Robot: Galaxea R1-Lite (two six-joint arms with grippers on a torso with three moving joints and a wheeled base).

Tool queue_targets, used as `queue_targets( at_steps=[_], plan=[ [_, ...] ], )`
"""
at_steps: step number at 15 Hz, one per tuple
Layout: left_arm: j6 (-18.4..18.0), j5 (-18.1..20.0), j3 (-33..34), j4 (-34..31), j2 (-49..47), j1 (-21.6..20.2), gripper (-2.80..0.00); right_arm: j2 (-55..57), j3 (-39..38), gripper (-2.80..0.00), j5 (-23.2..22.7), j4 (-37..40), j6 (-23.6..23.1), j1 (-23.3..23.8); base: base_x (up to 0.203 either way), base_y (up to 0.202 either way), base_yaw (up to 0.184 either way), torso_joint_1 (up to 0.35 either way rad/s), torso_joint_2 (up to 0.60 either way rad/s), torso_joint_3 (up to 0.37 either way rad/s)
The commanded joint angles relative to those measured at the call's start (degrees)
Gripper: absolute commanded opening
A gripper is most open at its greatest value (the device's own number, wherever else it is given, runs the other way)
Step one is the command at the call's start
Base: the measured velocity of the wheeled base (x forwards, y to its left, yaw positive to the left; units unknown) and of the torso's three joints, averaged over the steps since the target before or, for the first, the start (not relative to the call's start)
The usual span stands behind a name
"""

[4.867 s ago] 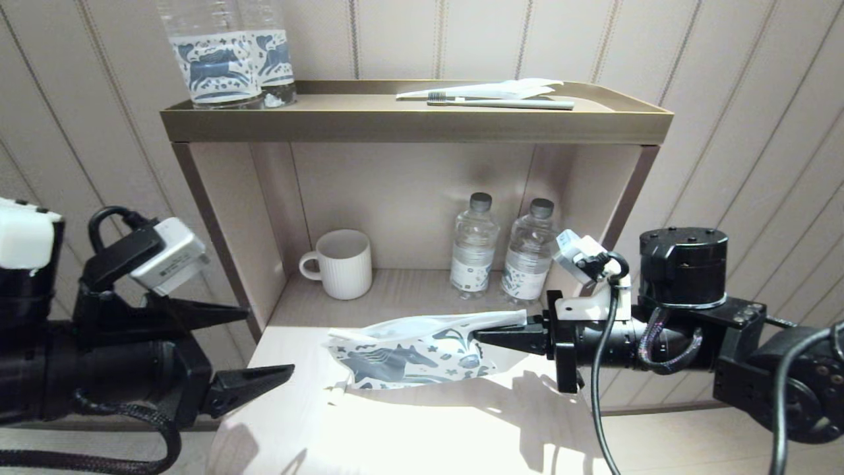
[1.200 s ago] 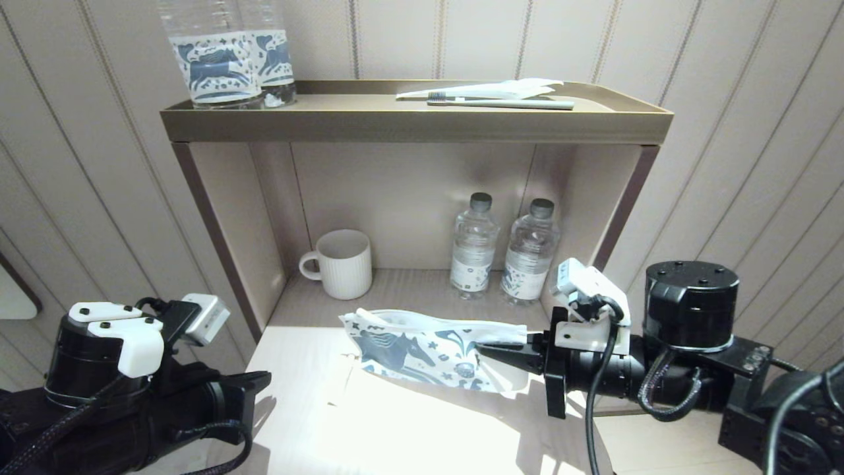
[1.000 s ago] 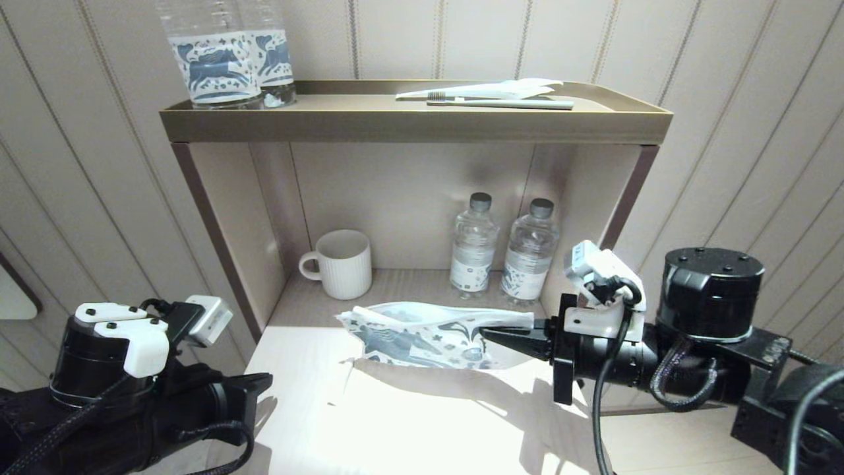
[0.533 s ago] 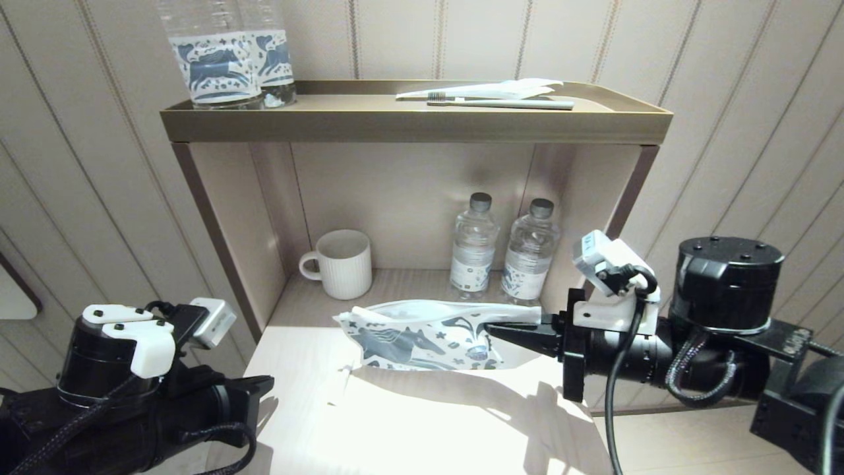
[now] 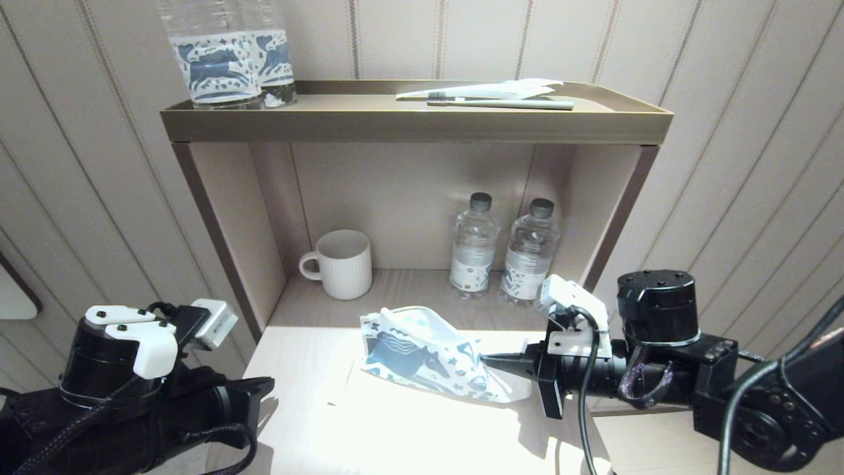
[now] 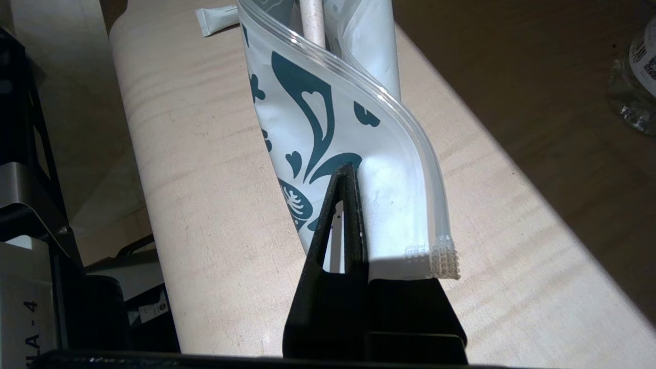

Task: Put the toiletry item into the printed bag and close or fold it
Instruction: Pick up the toothpaste

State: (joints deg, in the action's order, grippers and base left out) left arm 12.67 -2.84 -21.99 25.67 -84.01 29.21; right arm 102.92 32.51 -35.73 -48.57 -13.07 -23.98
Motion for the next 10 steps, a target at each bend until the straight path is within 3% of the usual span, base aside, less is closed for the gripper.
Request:
queue_targets(
  at_steps=[1, 4, 10],
  plan=[
    [0.04, -0.06, 0.06, 0.80, -0.49, 0.15, -2.80, 0.88, -0.58, -2.80, -0.21, -0.26, -0.83, -0.02, 0.000, 0.000, 0.000, 0.000, 0.00, 0.000],
    [-0.46, -0.40, 1.68, 5.60, -1.86, 0.21, -2.80, 0.71, -1.23, -2.80, -0.28, -0.30, -2.22, -0.19, 0.000, 0.000, 0.000, 0.000, 0.00, 0.000],
    [-0.54, -0.32, 1.95, 6.06, -2.30, 0.23, -2.80, -6.05, 0.51, -2.80, 0.20, 0.00, 0.34, -0.25, 0.000, 0.000, 0.000, 0.000, 0.00, 0.000]
  ],
)
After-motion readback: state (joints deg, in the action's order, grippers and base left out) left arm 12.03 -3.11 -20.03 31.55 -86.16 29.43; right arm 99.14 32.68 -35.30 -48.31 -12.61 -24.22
